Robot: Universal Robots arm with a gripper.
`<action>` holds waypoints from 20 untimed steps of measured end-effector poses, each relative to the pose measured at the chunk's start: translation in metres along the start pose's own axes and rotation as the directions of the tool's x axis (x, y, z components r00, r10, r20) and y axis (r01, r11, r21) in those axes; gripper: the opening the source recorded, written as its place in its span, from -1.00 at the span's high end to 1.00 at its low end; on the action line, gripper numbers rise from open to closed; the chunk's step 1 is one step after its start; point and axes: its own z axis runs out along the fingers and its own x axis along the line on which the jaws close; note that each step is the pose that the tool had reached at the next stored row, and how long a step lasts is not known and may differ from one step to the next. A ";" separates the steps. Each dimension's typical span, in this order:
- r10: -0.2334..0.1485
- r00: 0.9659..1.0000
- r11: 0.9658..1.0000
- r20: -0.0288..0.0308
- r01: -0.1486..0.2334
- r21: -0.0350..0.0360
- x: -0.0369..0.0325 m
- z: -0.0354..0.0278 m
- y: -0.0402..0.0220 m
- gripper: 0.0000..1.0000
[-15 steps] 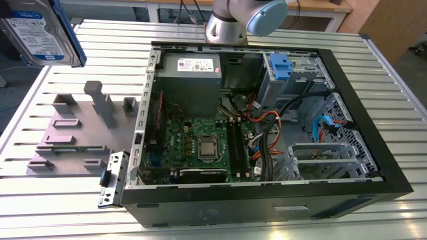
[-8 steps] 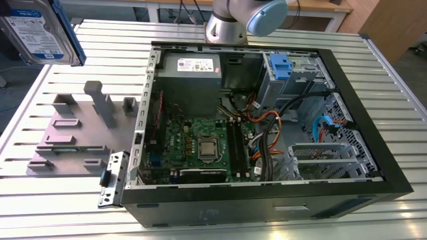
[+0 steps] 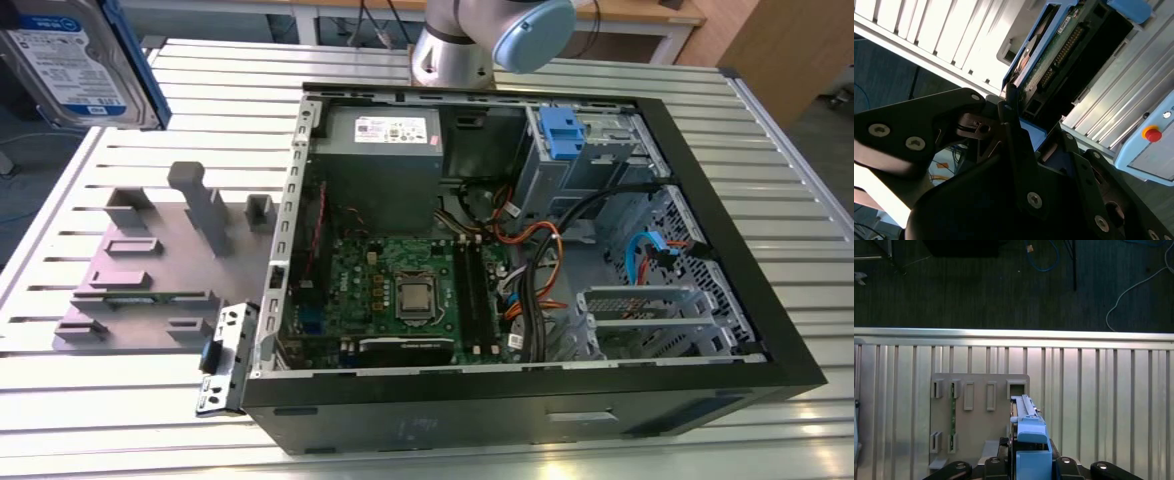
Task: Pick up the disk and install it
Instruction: 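Pick up the disk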
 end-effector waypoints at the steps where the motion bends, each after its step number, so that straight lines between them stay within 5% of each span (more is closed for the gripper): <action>1: 0.000 1.000 1.000 0.000 0.000 0.000 0.0000 -0.0003 0.0000 0.26; 20: 0.000 1.000 1.000 0.000 0.000 0.000 -0.0002 -0.0056 0.0001 0.26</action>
